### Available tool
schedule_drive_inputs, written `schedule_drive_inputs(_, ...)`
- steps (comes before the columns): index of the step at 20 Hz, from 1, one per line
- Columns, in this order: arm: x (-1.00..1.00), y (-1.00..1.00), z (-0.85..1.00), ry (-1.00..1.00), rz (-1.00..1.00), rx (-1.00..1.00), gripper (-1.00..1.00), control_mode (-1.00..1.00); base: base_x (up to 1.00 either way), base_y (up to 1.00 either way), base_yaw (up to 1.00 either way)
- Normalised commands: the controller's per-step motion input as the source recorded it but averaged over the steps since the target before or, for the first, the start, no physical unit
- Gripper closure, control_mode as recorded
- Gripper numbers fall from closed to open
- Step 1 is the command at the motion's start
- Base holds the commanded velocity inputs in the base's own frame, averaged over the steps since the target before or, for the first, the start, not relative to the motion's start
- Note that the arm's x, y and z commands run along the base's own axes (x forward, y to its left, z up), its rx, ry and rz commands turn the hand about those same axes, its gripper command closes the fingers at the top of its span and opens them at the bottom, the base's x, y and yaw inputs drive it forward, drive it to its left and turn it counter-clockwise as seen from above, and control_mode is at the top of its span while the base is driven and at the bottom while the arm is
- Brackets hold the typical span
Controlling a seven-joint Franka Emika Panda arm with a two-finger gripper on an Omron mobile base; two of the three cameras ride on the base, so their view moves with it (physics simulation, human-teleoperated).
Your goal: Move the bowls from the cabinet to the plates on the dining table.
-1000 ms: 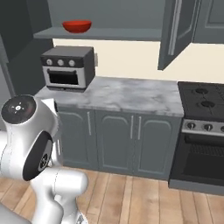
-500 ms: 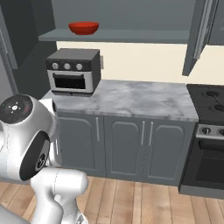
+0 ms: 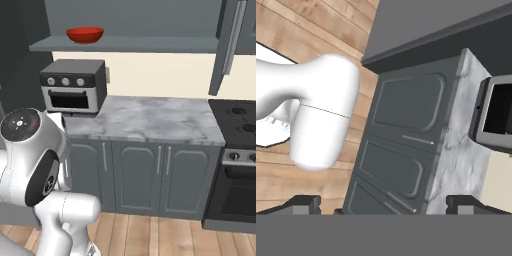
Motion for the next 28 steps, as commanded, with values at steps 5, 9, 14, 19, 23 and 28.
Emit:
schedule_drive_inputs(5,0.00,0.00,0.00,0.00,0.00,0.00,-1.00,1.00,0.43,0.39,-0.06)
schedule_drive_inputs(9,0.00,0.00,0.00,0.00,0.00,0.00,-1.00,1.00,0.38,0.38,-0.02)
schedule_drive_inputs(14,0.00,0.00,0.00,0.00,0.00,0.00,-1.00,1.00,0.42,0.31,-0.02)
schedule_drive_inputs(19,0.00,0.00,0.00,0.00,0.00,0.00,-1.00,1.00,0.42,0.17,-0.02)
schedule_drive_inputs(23,0.00,0.00,0.00,0.00,0.00,0.00,-1.00,1.00,0.36,0.19,-0.02)
schedule_drive_inputs(28,0.00,0.00,0.00,0.00,0.00,0.00,-1.00,1.00,0.36,0.15,0.00)
